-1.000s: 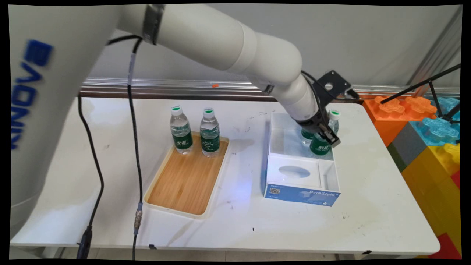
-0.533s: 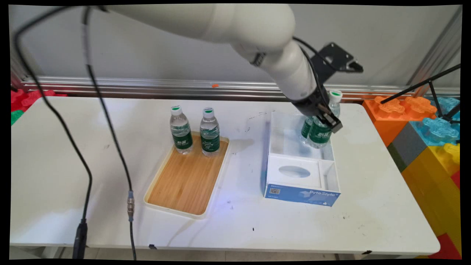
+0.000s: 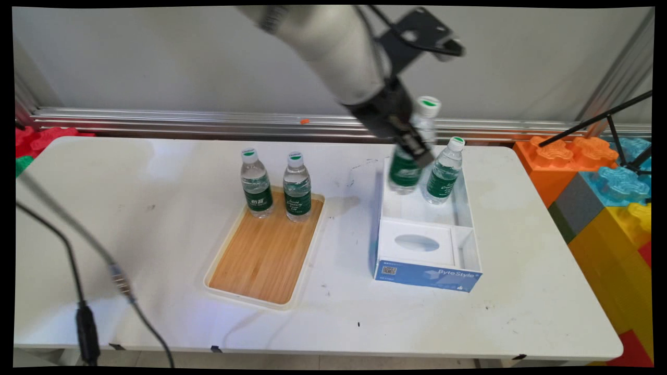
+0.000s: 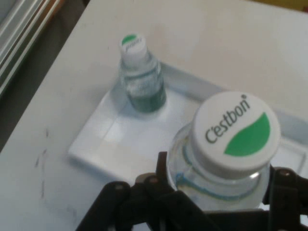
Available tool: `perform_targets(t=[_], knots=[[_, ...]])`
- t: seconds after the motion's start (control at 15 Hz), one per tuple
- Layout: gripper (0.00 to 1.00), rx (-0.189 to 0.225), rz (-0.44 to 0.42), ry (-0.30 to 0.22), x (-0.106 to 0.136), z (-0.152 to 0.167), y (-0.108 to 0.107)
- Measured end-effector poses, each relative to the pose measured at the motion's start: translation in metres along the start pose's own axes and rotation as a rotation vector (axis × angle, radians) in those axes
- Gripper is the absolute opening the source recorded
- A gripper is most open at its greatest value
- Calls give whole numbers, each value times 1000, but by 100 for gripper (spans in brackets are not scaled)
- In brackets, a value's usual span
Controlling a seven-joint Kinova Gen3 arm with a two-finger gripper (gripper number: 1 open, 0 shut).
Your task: Place the picked object on the tray
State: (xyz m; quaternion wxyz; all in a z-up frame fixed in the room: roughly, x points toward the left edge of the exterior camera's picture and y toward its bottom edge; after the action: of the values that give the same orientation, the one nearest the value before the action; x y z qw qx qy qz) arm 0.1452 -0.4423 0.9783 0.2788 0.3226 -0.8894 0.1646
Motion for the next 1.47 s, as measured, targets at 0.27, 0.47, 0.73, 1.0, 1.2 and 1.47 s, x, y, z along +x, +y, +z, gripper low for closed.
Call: perform_targets(t=[0.27, 0.47, 0.73, 1.0, 1.2, 1.47], knots=[[0, -14, 45, -33, -48, -43, -5], [0, -23, 68, -56, -104, -70, -15], [0, -29, 80, -59, -162, -79, -26], [0, -39, 82, -46, -195, -70, -33], [0, -56, 75, -48, -221, -50, -39], [0, -76, 50, -60, -249, -25, -43]])
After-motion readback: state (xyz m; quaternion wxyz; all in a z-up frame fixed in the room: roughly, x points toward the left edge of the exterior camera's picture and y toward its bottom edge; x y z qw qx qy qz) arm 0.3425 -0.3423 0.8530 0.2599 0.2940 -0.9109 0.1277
